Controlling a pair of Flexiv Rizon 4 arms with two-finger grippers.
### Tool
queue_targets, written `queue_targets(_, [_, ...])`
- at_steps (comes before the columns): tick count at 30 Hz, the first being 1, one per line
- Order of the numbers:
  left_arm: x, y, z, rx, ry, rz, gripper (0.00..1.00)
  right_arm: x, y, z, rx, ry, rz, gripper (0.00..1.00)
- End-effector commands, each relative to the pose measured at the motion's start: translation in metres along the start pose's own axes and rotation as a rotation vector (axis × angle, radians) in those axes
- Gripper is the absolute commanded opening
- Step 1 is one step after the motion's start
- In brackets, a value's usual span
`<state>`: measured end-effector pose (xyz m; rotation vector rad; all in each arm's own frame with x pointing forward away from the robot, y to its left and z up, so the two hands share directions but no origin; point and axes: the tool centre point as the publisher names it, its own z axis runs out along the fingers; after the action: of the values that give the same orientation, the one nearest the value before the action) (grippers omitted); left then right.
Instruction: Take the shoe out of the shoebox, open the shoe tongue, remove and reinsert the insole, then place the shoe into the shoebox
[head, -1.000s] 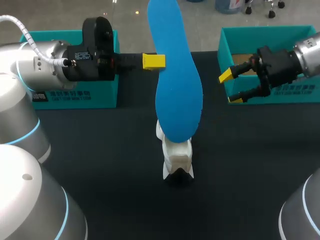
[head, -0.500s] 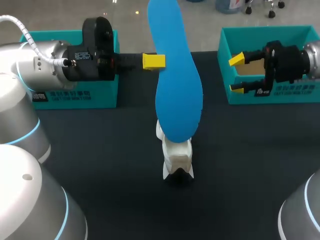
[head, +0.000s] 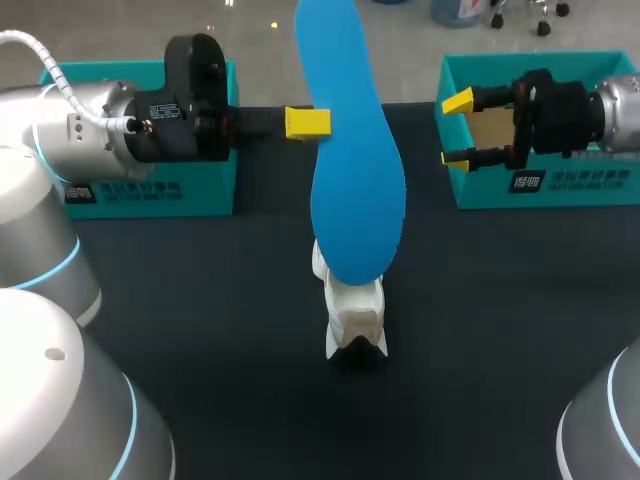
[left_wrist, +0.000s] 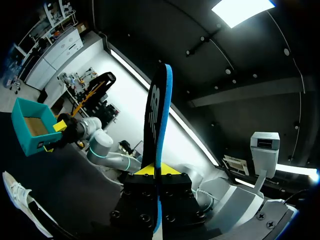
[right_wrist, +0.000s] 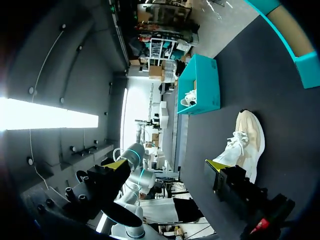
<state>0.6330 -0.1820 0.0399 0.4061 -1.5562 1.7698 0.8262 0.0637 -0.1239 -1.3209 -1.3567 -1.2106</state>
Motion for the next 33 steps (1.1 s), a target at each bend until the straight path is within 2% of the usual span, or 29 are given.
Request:
queue_targets(1, [0.000,0.001,0.000,0.002,-0.001,0.000,0.00,0.017,0.002,0.004,-0.016,0.005,0.009,1.00])
queue_targets(3, [0.000,0.001,0.000,0.002,-0.001,0.000,0.00,0.023,0.002,0.006,-0.014,0.002,0.025,1.00])
queue_targets(15, [0.000,0.001,0.000,0.002,-0.001,0.000,0.00,0.023,0.002,0.006,-0.014,0.002,0.025,1.00])
queue_targets(22, [-0.025,0.000,-0.013,-0.058,-0.064,0.345,0.00,0.023,0.002,0.006,-0.014,0.002,0.025,1.00])
queue_targets(29, [-0.048,0.002,-0.023,-0.238,-0.087,0.739,0.00,0.023,0.002,0.006,-0.014,0.002,0.025,1.00])
queue_targets(33, [-0.059,-0.002,-0.027,-0.251,-0.138,0.964,0.00,0.023,0.002,0.006,-0.014,0.002,0.025,1.00])
